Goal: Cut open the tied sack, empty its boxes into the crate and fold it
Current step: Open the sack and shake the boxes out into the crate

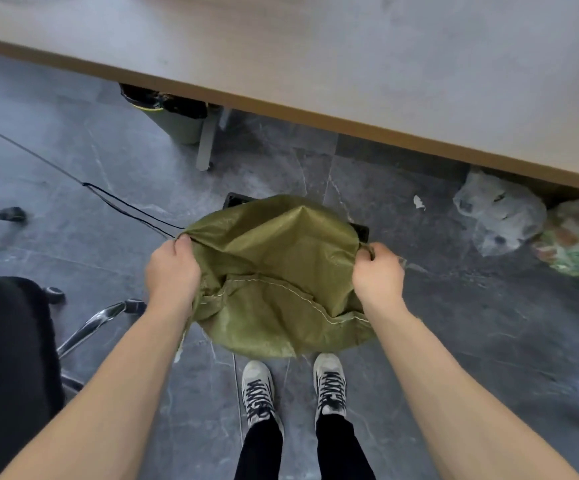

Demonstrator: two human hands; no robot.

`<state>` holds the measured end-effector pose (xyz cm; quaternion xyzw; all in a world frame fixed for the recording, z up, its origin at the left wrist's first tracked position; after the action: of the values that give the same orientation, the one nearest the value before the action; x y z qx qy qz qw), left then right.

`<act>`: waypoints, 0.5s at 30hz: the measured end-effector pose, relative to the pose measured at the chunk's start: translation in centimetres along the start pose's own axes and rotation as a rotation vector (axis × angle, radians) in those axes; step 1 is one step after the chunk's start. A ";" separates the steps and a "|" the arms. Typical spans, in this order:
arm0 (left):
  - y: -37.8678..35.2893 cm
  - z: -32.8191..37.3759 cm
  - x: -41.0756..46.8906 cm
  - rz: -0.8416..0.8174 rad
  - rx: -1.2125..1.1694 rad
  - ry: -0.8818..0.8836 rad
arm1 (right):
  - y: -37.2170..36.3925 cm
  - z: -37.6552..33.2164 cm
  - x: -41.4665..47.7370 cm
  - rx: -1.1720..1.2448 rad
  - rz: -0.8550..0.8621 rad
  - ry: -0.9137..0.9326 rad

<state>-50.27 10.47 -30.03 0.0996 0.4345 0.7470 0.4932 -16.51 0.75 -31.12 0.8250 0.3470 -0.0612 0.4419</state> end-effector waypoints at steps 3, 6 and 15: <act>0.7 1.1 0.1 0.050 -0.059 -0.044 | 1.4 0.0 0.3 0.067 0.081 -0.024; 0.6 0.9 -0.5 0.014 -0.052 0.008 | 0.7 0.1 -0.1 0.028 0.030 -0.036; 1.0 1.8 -0.4 0.013 -0.067 -0.042 | 1.9 -1.2 -0.2 0.054 0.072 0.030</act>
<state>-49.67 11.04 -28.06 0.1016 0.3979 0.7622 0.5004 -15.72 0.86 -28.98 0.8493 0.3219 -0.0423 0.4164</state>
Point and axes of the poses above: each hand's wrist, its own x-axis towards the middle knuckle, its own y-axis out of the back of the hand, z = x × y, the point moved 9 cm from there along x, towards the middle knuckle, and after that the axes turned 9 degrees about z, right-handed, at the moved point
